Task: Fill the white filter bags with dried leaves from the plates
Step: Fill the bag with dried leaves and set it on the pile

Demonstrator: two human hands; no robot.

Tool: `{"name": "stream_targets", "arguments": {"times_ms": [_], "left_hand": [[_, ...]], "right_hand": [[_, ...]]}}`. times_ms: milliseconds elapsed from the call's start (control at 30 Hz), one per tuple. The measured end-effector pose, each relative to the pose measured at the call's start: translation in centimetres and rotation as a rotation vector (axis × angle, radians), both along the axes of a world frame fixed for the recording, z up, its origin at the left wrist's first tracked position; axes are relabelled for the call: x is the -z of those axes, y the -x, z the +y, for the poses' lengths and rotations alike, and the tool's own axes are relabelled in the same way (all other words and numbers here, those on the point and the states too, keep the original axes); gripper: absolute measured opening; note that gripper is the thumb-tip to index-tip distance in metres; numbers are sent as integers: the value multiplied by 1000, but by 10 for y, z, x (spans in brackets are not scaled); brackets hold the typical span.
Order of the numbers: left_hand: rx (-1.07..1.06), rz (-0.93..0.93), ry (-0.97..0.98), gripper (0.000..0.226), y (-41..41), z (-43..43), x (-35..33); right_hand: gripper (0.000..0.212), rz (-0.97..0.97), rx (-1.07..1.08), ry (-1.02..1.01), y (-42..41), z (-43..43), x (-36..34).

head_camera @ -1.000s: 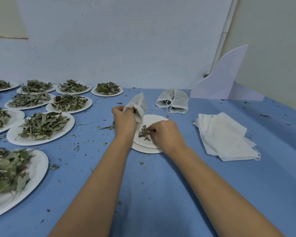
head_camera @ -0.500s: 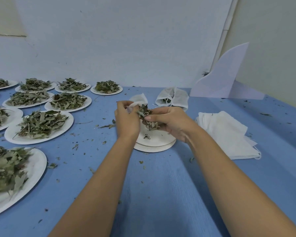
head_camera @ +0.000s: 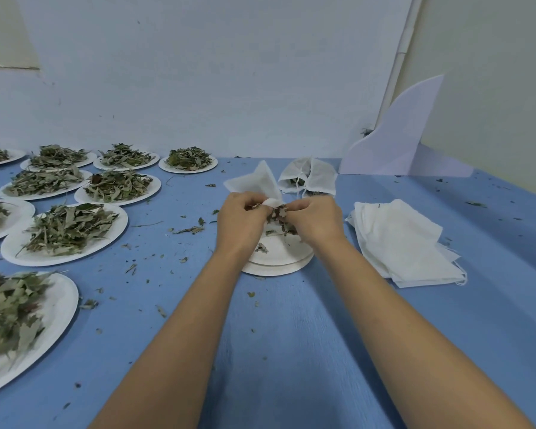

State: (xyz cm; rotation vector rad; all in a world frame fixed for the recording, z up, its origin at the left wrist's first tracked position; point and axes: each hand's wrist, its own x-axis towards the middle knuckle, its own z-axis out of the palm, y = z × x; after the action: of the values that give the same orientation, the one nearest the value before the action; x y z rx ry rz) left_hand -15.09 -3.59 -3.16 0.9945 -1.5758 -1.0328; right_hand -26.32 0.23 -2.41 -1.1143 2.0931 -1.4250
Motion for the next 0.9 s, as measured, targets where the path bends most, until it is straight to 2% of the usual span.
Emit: {"name": "stream_targets", "arguments": {"times_ms": [133,267,333,533,633,900], "left_hand": [[109,17,-12,24,-1,3,-3],[248,27,-104,14,0,3,-2],[262,3,-74,13,1,4,0],[273,-45,49,37,0,3,4],[191,-112,171,43,6,7,5],[-31,-162,337,27,4,0,10]], "right_hand": [[9,-115,27,46,5,3,-2],[15,-151,63,89,6,2,-3],[17,-173,64,94,5,1,-1],[11,-337,27,78,2,-3,2],[17,-385,61,87,0,-6,6],[15,-363,-93,104,-17,-4,3]]}}
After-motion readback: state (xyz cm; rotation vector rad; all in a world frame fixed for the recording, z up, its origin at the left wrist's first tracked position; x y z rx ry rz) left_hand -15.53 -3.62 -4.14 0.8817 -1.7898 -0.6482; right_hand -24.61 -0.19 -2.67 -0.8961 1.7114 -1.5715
